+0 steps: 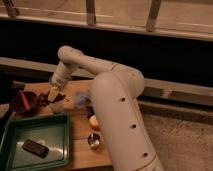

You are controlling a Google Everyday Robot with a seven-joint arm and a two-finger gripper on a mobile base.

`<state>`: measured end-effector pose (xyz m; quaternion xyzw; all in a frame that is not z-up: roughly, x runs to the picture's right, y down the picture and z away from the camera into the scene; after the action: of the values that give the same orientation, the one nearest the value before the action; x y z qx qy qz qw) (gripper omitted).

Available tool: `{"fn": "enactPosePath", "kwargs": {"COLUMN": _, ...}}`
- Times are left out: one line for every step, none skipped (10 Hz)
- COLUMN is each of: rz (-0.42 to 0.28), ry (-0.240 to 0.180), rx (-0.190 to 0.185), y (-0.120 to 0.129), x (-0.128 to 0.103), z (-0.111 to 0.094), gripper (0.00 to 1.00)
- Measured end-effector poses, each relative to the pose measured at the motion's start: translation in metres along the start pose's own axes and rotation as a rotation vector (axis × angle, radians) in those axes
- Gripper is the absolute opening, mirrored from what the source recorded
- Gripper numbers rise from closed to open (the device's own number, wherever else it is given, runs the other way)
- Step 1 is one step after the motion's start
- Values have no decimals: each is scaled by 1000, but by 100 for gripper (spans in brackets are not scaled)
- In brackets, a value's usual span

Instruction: Place grapes in paper cup

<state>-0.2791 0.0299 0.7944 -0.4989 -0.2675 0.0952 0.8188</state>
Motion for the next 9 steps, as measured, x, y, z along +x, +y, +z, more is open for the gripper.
{"fn": "enactPosePath", "kwargs": {"rz": 8, "ry": 6, "rx": 7, "y": -3, "x": 4, "z": -2, "gripper": 50}}
{"fn": "enactPosePath", "kwargs": {"rz": 12, "ry": 9, "rx": 13, "y": -4, "x": 6, "z": -4, "gripper": 58}}
{"fn": "enactPosePath", "kwargs": {"rz": 15, "ry": 12, "rx": 23, "y": -5, "x": 7, "z": -7, "gripper": 63}}
{"fn": "enactPosePath", "kwargs": {"rz": 14, "ry": 10, "rx": 31, "y": -6, "x": 7, "z": -10, "gripper": 63}}
{"fn": "enactPosePath", "kwargs": {"rz": 12, "ry": 7, "rx": 37, "y": -6, "x": 5, "z": -13, "gripper": 63}}
{"fn": "enactPosePath", "kwargs": {"rz": 7, "ry": 1, "rx": 43, "y": -6, "x": 3, "z": -17, "gripper": 63}}
{"fn": "enactPosePath", "kwargs": {"rz": -5, "ry": -4, "rx": 47, "y": -6, "x": -1, "z": -19, "gripper": 63}}
{"fn": "enactPosePath", "kwargs": {"rz": -16, "ry": -10, "rx": 50, "y": -5, "x": -6, "z": -21, "gripper": 63}}
{"fn": "enactPosePath", "kwargs": {"rz": -27, "ry": -12, "rx": 55, "y": -4, "x": -11, "z": -22, "gripper": 63}}
